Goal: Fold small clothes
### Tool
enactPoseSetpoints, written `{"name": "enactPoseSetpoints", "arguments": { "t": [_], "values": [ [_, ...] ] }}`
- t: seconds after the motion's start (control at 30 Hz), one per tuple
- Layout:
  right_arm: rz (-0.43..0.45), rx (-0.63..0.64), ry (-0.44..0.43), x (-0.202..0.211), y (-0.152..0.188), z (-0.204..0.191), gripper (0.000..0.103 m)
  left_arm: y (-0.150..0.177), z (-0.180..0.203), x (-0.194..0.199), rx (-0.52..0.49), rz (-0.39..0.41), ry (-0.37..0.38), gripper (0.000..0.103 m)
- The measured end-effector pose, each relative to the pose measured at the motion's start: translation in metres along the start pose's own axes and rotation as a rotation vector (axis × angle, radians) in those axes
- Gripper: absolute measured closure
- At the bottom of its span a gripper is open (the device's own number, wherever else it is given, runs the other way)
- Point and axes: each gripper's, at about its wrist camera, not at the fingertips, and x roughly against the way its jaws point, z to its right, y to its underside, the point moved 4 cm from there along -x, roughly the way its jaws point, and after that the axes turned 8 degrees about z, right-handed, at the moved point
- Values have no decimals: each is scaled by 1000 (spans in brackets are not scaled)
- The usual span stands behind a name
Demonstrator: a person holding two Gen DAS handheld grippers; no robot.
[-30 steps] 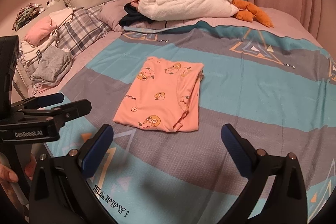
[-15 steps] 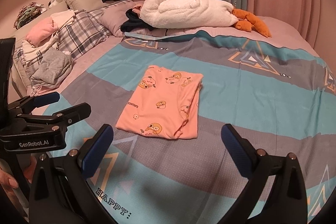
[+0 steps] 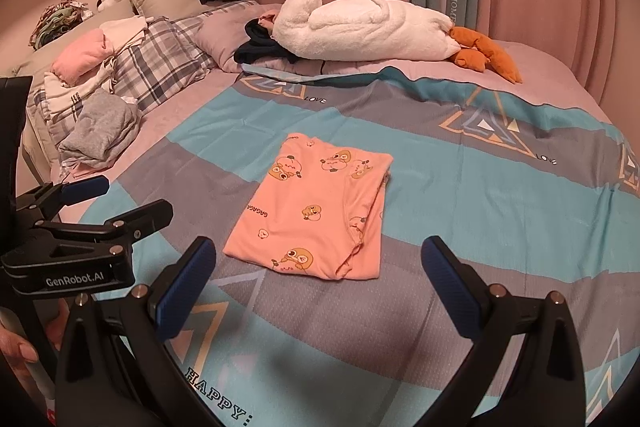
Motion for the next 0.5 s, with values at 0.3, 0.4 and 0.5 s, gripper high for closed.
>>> {"name": "enactPoseSetpoints", "arguments": {
  "t": [0.3, 0.4, 0.5],
  "values": [
    [-7, 4, -3, -6, -1, -2, 0, 1, -1, -5, 1, -22, -6, 1],
    [-10, 4, -4, -7, 0, -2, 0, 2, -1, -5, 0, -27, -5, 1],
    [-13, 4, -5, -9, 1, -4, 0, 2, -1, -7, 2, -34, 0, 1]
  ]
}}
